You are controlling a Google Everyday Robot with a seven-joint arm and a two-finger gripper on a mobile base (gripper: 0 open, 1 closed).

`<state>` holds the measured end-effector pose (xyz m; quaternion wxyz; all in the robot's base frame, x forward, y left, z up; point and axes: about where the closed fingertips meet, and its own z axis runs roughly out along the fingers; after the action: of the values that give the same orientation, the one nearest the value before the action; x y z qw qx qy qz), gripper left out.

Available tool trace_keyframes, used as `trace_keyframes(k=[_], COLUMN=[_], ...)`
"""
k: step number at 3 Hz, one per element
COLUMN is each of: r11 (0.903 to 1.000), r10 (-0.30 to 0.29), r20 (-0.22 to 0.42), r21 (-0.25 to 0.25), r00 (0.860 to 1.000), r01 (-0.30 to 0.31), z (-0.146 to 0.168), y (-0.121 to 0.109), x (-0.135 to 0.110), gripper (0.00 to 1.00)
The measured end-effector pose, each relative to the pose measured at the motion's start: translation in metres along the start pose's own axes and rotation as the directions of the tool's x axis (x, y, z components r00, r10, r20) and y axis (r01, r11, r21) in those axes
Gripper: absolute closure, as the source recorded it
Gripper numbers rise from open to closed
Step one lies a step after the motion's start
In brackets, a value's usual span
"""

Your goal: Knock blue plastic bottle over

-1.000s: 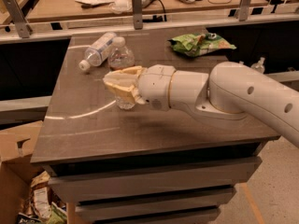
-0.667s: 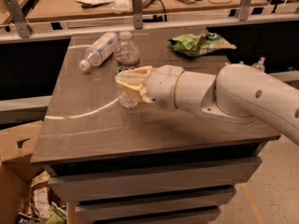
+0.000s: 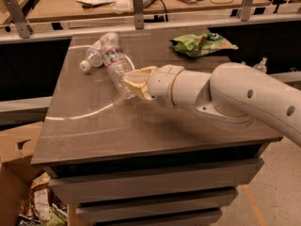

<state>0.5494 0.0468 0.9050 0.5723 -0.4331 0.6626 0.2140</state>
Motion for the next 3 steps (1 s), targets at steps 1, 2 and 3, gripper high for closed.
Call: trace_keyframes(k=[1, 2, 3], r11=[0.9996, 0.9986, 0.9952], r10=[0.004, -0.006, -0.025], r20=[-0.008, 0.002, 0.004], r21=[0.027, 0.053, 0.095], r00=[1.0, 1.0, 1.0], r01=[-0.004, 0.006, 0.025], z=[0.009, 0.002, -0.013], y=[-0.006, -0.014, -0.026], x=[0.001, 0.0, -0.001], gripper=[1.0, 1.0, 1.0])
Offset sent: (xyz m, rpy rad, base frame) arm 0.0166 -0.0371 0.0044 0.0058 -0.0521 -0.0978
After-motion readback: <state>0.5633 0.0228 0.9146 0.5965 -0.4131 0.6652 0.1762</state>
